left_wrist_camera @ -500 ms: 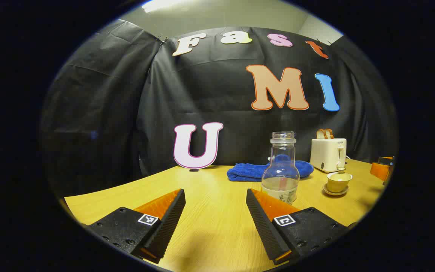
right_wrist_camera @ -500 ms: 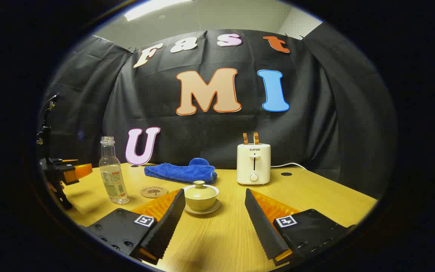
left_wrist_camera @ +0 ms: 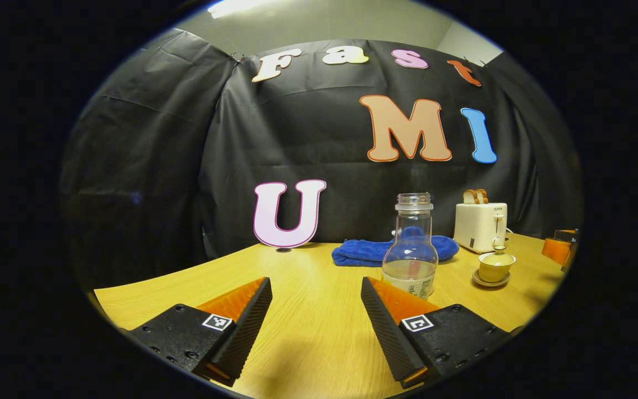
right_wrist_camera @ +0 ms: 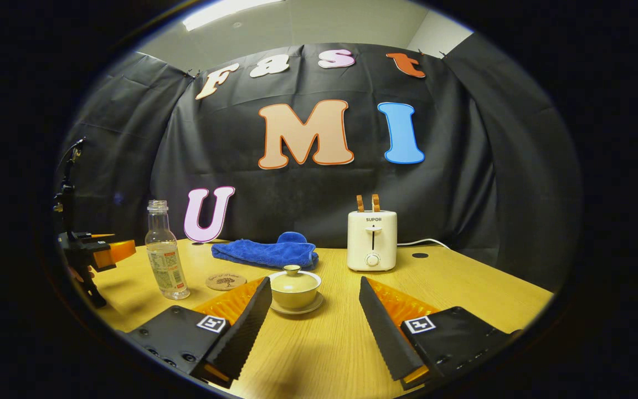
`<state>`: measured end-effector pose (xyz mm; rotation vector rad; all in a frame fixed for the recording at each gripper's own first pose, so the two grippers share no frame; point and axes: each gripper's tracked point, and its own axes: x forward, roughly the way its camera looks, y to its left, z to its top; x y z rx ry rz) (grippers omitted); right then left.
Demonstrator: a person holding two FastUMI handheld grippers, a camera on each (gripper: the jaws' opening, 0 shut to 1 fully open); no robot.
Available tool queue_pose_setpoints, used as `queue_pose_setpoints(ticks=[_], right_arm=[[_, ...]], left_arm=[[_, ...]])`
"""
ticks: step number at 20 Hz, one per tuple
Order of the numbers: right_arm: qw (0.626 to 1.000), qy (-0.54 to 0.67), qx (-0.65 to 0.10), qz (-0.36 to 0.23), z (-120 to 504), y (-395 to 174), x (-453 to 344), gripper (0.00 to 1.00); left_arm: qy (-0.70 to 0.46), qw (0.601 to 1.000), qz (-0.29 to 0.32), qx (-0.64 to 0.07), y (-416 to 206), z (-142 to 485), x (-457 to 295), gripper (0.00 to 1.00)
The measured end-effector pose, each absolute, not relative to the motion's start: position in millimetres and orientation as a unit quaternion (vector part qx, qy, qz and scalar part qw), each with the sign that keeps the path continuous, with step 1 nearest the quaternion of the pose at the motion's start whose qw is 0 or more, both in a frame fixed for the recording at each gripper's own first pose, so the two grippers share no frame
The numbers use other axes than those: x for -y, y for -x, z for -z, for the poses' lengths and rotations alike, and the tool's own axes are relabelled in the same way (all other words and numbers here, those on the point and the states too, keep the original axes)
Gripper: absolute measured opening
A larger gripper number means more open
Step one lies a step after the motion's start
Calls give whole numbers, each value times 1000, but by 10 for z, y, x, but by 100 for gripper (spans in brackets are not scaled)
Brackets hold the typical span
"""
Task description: Open the teacup lid with one hand, grasp the water bottle and pour water into the teacup with the other hand; after pouring, place the water bottle on the coaster and then close the teacup lid.
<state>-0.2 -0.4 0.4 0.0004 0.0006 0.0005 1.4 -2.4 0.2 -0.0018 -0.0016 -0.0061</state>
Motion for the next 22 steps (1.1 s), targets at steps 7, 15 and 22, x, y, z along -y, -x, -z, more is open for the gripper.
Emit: queue_pose_setpoints(ticks=[7,15,22], right_arm=[[1000,0,0,0,-8,3,5,99],[1000,0,-2,4,10,-28,3,95],[999,-2,-6,-34,35,-331,-212,99]], left_arm=[[1,1000,3,2,-20,8,22,94],[1,1000,0,2,-28,23,9,95],[2,1000,0,1,-29,33,8,94]])
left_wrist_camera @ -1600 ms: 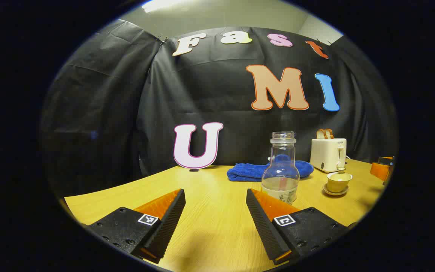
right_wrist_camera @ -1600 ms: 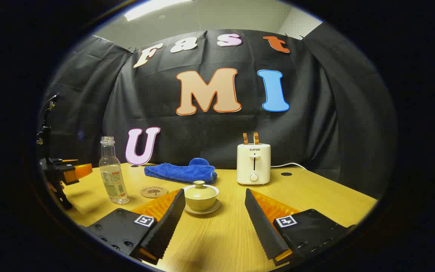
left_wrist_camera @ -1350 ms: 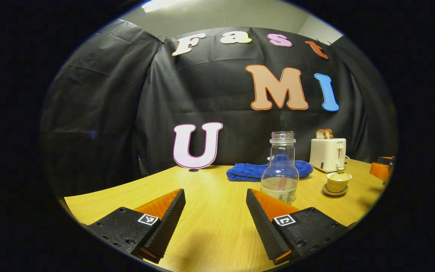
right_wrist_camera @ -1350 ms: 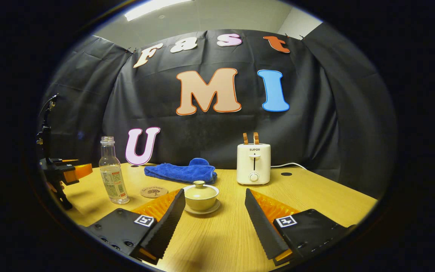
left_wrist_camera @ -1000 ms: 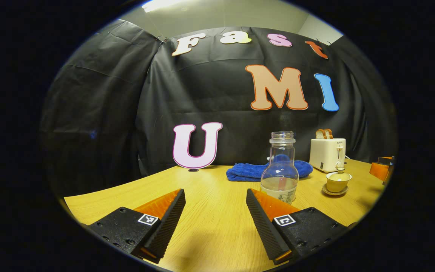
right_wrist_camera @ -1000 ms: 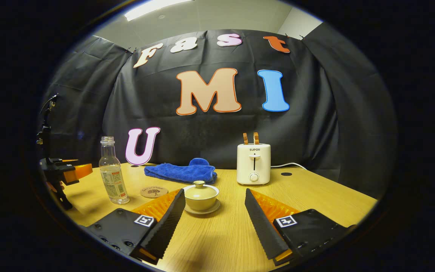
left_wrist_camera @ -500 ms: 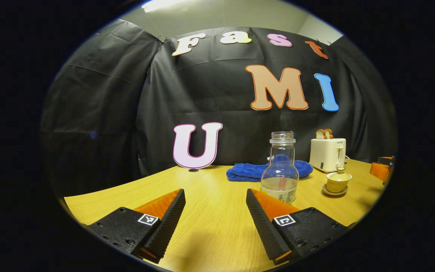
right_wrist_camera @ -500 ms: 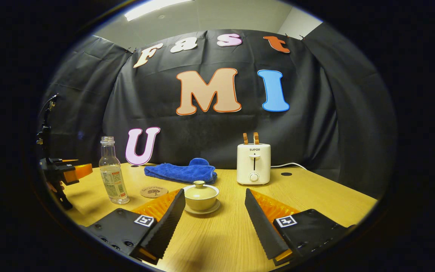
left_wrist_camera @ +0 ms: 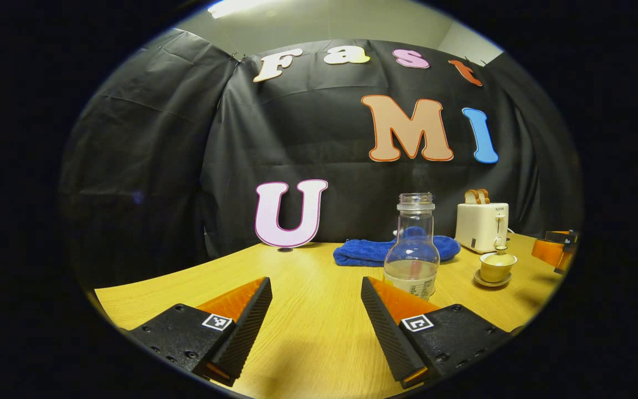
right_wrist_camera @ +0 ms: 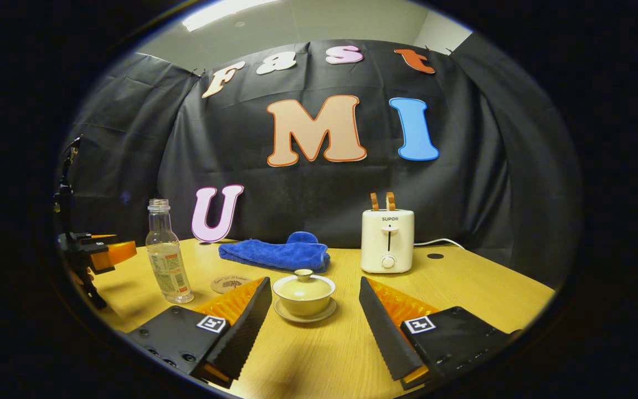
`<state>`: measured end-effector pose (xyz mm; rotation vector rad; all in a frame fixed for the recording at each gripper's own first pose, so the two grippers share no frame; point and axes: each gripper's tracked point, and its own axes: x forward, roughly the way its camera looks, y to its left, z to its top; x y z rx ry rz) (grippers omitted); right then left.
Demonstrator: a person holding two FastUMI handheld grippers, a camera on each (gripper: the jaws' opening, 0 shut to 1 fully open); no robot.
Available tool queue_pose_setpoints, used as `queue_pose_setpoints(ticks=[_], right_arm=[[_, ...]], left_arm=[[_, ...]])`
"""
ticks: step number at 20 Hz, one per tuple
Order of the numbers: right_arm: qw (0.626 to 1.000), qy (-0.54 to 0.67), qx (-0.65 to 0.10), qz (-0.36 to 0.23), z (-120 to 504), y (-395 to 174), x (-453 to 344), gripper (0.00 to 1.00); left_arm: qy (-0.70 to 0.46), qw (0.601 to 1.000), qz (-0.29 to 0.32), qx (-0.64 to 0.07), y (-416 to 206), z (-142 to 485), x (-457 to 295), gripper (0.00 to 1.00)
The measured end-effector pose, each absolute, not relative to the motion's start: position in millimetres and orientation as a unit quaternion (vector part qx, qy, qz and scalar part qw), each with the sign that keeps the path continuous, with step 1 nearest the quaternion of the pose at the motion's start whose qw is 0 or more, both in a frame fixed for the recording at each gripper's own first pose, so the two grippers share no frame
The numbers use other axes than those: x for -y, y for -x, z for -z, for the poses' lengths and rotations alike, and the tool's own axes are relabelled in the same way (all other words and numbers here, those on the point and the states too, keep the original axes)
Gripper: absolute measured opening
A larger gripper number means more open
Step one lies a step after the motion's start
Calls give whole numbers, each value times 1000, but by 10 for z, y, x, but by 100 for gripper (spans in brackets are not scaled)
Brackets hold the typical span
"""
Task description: Open the teacup lid with one hand, grasp the water bottle and pour water into the teacup with the other hand; after pouring, place the water bottle on the coaster and then close the teacup lid.
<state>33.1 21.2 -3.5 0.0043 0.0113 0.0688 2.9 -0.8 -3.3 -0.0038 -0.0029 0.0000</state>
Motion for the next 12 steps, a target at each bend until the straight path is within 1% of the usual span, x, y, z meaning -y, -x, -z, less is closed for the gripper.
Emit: queue_pose_setpoints(ticks=[1,2,3,4,5,7,8,12], right_arm=[[999,-2,-7,-41,53,-393,-251,95],[999,-3,-9,-46,54,-447,-289,100],[999,-2,-10,-48,64,-493,-311,100],[999,-2,-13,-49,69,-550,-327,96],[999,-2,-20,-50,102,-615,-350,100],[998,3,-41,-55,178,-718,-394,100],[997,3,-47,-56,195,-763,-410,95],[997,0,-63,-53,245,-989,-429,96]], left_arm=[[2,1000,0,2,-29,24,8,94],[2,1000,0,2,-30,36,6,95],[2,1000,0,2,-31,32,6,95],[2,1000,0,2,-32,34,6,94],[1,1000,0,2,-31,32,7,94],[2,1000,0,2,-34,35,8,94],[2,1000,0,2,-34,37,7,94],[2,1000,0,3,-36,40,7,94]])
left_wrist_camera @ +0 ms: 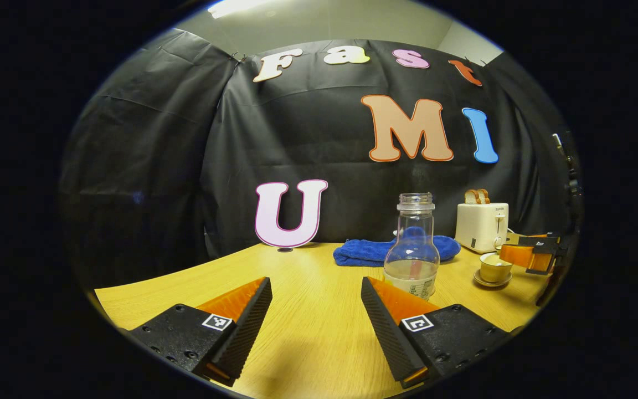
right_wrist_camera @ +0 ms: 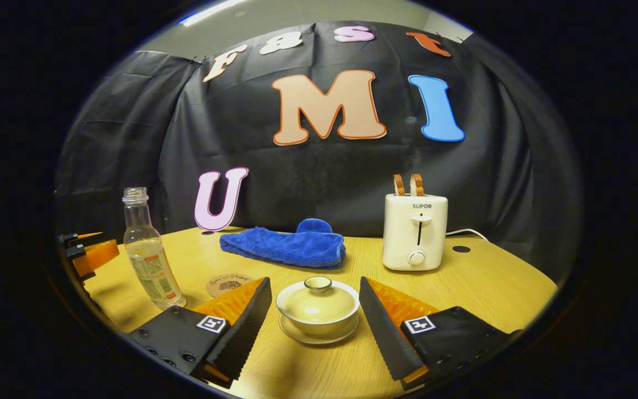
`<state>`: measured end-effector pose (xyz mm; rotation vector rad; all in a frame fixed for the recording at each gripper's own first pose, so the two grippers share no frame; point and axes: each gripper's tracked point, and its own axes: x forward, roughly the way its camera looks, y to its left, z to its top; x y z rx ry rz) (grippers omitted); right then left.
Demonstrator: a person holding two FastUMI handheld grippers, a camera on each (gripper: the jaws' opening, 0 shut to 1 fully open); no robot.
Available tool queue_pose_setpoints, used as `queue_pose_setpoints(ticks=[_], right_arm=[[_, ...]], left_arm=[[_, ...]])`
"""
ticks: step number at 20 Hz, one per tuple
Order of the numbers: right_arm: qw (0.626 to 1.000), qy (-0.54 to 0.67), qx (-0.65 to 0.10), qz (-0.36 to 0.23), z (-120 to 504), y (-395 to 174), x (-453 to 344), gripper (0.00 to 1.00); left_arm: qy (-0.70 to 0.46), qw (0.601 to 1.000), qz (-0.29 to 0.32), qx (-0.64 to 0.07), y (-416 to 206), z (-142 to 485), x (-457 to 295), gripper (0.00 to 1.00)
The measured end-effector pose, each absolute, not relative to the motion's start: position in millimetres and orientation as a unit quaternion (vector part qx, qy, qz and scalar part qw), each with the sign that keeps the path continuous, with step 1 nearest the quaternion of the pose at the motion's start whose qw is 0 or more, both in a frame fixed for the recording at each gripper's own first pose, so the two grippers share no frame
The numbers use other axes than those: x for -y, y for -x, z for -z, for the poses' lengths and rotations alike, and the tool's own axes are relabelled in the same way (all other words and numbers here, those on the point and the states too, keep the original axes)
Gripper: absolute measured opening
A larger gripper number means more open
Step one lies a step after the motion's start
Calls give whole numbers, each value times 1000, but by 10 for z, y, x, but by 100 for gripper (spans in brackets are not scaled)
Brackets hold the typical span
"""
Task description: Open the teacup lid with one hand, grasp the water bottle and pour water into the teacup with the other hand; after pouring, place the water bottle on the coaster and then close the teacup lid.
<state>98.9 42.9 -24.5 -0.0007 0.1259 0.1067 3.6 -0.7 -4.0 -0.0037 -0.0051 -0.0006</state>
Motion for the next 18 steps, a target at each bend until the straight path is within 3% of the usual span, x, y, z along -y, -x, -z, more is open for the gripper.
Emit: queue_pose_setpoints(ticks=[2,5,9,10,13,14,16,18], right_arm=[[996,2,-68,-51,267,-1098,-440,100],[996,4,-77,-48,297,-1208,-449,94],[994,7,-99,-47,387,-1319,-452,76],[993,7,-105,-50,392,-1317,-472,77],[994,11,-94,-57,349,-1341,-497,62],[994,12,-93,-55,351,-1360,-500,50],[994,13,-91,-57,346,-1358,-491,36],[994,7,-94,-59,359,-1362,-495,31]], left_arm=[[2,1000,0,3,-34,36,7,94],[2,1000,0,3,-37,37,8,95],[2,1000,0,3,-34,33,11,94],[2,1000,0,3,-33,36,10,95],[2,1000,1,2,-32,36,12,94],[2,1000,1,3,-34,43,10,94],[2,1000,2,3,-38,41,19,94],[2,1000,2,2,-37,45,15,94]])
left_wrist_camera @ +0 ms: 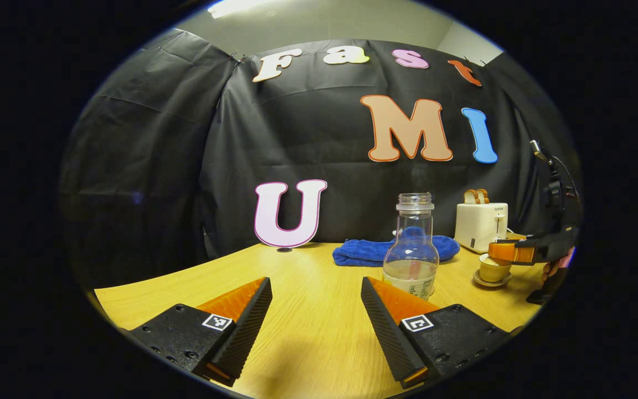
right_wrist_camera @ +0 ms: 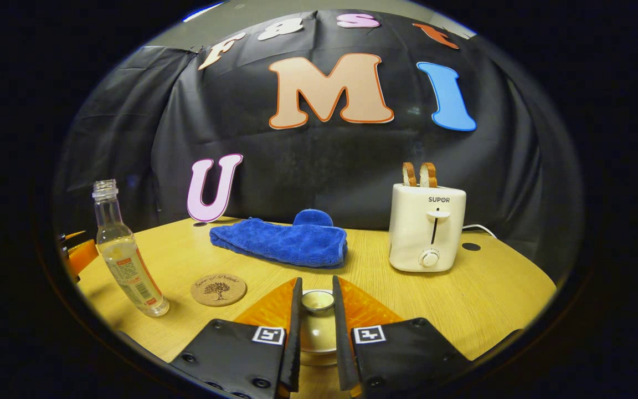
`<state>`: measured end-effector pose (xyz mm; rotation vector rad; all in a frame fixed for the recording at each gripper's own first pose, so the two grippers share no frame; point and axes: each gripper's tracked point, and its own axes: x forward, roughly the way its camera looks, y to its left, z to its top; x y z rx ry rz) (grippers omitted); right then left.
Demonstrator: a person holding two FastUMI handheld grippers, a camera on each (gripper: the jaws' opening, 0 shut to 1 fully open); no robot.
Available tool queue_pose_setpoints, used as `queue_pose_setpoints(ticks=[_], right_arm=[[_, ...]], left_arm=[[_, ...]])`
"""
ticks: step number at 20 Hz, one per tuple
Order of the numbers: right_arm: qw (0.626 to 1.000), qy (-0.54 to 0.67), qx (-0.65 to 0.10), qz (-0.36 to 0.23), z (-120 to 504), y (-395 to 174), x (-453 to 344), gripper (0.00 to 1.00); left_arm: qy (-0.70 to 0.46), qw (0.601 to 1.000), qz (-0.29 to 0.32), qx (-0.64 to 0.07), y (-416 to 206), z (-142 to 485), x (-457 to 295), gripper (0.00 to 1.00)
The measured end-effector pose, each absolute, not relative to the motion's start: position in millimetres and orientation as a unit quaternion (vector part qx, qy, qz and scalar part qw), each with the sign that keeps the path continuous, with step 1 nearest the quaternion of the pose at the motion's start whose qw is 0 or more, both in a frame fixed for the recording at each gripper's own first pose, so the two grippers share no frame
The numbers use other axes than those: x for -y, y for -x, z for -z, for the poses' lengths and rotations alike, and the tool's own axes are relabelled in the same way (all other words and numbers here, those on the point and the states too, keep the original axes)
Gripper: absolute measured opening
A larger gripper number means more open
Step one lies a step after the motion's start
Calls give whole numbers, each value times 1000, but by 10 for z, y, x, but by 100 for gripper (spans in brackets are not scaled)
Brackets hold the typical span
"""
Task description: Open the teacup lid with one hand, grasp the water bottle and pour water into the teacup with the other hand; after pouring, place the water bottle on the coaster and then close the teacup lid.
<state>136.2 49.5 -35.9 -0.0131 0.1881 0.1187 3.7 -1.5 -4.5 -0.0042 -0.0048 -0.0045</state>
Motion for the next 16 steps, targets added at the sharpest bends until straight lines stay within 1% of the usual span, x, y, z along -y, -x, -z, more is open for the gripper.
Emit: queue_pose_setpoints(ticks=[3,4,10,16], right_arm=[[994,11,-90,-61,342,-1352,-489,30],[994,14,-89,-62,338,-1357,-498,24],[998,2,-41,-54,181,-1270,-452,24],[999,-1,-14,-49,97,-1082,-405,24]], left_arm=[[2,1000,2,3,-41,37,17,94],[2,1000,2,3,-37,40,14,94],[2,1000,2,3,-39,41,16,94],[2,1000,8,3,-40,34,41,95]])
